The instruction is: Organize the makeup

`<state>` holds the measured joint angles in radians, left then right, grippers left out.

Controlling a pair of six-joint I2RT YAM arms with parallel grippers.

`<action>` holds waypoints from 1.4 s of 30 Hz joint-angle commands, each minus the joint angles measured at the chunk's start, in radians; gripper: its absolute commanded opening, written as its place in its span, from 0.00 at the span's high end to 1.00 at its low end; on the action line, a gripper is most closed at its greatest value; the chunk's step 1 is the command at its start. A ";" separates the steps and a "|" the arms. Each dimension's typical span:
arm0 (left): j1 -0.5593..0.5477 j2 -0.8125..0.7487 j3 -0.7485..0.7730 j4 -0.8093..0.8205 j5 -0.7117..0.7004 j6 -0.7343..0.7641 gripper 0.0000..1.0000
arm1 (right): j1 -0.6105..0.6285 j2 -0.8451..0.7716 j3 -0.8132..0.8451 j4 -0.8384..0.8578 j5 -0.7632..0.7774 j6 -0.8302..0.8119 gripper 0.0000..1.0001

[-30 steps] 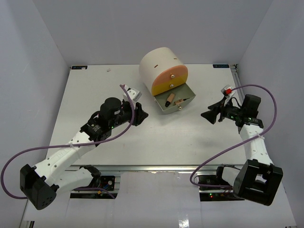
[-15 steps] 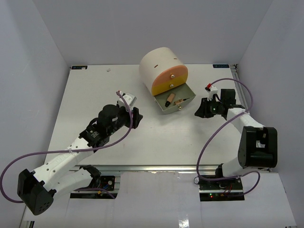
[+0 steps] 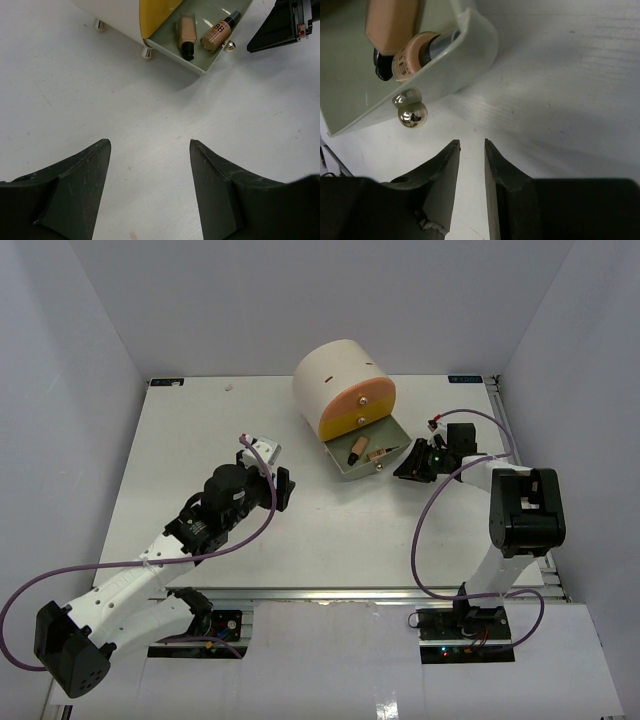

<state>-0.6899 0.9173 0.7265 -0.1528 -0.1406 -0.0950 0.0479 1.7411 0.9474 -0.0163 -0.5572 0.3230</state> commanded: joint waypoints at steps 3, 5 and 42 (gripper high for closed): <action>0.006 -0.020 -0.005 0.018 -0.028 0.013 0.25 | 0.005 0.047 0.015 0.126 -0.052 0.182 0.67; 0.008 -0.021 -0.007 0.019 -0.028 0.015 0.25 | 0.006 0.061 0.014 0.148 -0.064 0.219 0.68; 0.043 -0.017 -0.013 0.033 -0.014 0.029 0.24 | 0.095 0.136 0.084 0.380 -0.026 0.538 0.72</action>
<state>-0.6558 0.9165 0.7135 -0.1408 -0.1546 -0.0742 0.1249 1.8512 0.9223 0.2958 -0.5904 0.8194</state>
